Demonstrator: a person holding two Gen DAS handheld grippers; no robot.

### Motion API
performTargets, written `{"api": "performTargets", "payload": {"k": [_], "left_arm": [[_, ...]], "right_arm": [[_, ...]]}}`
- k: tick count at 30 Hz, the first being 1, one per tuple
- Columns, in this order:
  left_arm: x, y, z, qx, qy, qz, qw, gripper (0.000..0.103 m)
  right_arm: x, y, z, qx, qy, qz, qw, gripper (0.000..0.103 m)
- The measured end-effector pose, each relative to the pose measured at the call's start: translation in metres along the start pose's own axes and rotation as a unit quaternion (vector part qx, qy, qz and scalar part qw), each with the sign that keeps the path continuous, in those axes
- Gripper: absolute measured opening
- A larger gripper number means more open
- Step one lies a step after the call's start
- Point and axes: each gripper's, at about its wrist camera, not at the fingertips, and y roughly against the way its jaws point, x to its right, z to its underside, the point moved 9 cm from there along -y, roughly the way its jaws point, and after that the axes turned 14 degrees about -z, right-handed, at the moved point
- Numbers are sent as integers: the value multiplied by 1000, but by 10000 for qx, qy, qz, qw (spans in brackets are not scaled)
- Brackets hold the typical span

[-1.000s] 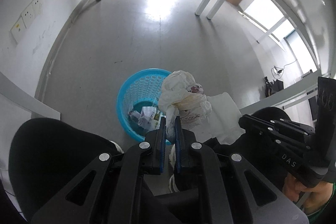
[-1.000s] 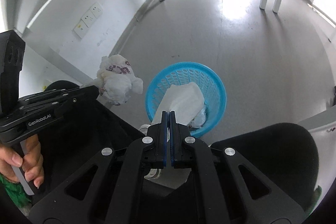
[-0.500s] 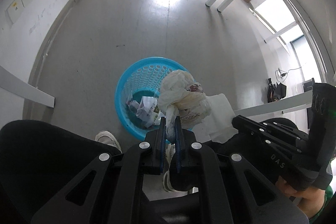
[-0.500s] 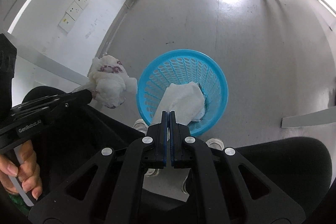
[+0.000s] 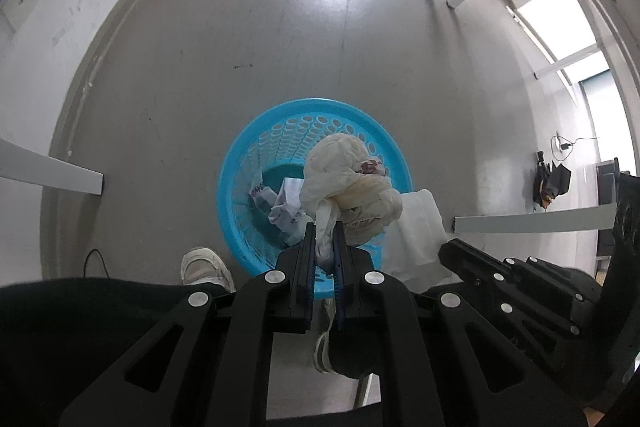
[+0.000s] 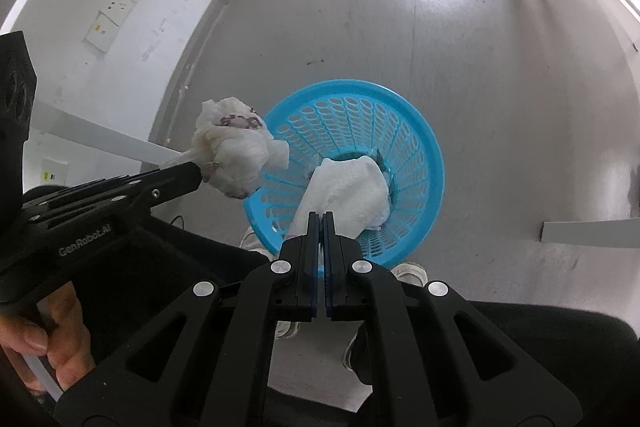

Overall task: Collect trash
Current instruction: 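Carry the plastic bag and tissue down over the blue wastebasket, then open both tools to drop the bag and tissue into the wastebasket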

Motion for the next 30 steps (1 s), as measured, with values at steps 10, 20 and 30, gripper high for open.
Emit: {"api": "performTargets", "payload": {"k": [10,20,30], "left_arm": [[-2,-35,-13,-437,116,-100,9989,7],[-5,-50,-14,-667,169,-83,9976,7],[-11,-42,-19,-476,395,-13,9981,37]], "right_arm": [[32,-39,-20,-287,-357,38,9989,2],[51,-55,-27,-404,-618,74,9972,2],[42,-48,-22,-358,-513,95,9980,25]]}}
